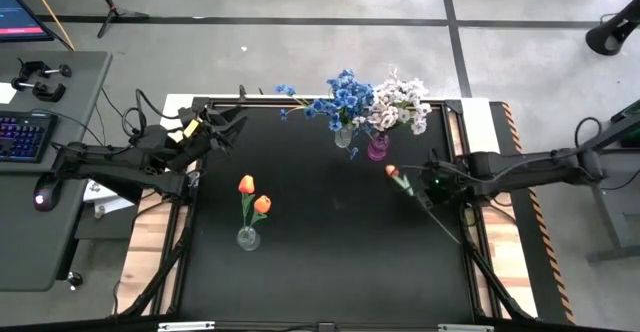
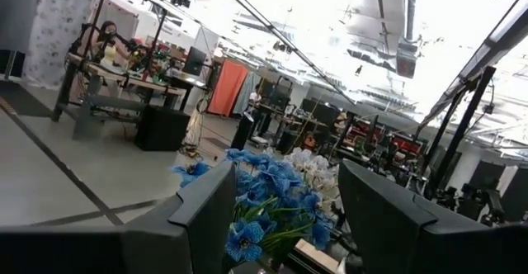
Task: Sort flowers into vase by color
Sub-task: Put the orange flowers into the bottom transparent vase
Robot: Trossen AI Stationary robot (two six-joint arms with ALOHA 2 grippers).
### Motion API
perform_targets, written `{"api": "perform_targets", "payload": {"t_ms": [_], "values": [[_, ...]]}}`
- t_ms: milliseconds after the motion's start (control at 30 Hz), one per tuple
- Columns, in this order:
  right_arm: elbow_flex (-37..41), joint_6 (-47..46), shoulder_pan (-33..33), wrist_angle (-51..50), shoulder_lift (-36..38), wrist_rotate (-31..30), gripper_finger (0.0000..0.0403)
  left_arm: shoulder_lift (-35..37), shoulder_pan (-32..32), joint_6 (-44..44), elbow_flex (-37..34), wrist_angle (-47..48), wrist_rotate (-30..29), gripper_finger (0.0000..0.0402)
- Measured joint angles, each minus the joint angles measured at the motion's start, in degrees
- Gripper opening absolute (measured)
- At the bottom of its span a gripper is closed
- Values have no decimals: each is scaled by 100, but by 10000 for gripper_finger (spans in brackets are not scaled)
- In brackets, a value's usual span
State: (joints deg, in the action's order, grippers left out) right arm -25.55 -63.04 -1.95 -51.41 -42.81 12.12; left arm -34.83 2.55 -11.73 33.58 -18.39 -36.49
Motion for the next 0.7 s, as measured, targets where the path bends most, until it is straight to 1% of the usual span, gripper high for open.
{"api": "perform_targets", "payload": {"t_ms": [100,167,267,333,433,567,633,700], "values": [[1,-67,495,524,0,338,0,0,1,-20,0,-61,2,204],[1,-145,825,1171,0,434,0,2,9,-95,0,-132,107,204],[-1,-273,1298,2295,-77,452,0,3,9,-168,0,-138,567,204],[-1,-368,1583,3063,-235,402,0,26,11,-227,0,-139,1125,204],[-1,-403,1973,4446,-630,-160,0,123,11,-455,0,-188,1901,204],[-16,-332,2253,6529,-1373,-1311,0,288,11,-520,1,-182,2777,204],[-239,-151,2272,7084,-1834,-1834,0,405,13,-509,0,-204,3030,204],[-684,207,2224,7192,-2315,-2106,0,508,13,-420,0,-201,3137,204]]}}
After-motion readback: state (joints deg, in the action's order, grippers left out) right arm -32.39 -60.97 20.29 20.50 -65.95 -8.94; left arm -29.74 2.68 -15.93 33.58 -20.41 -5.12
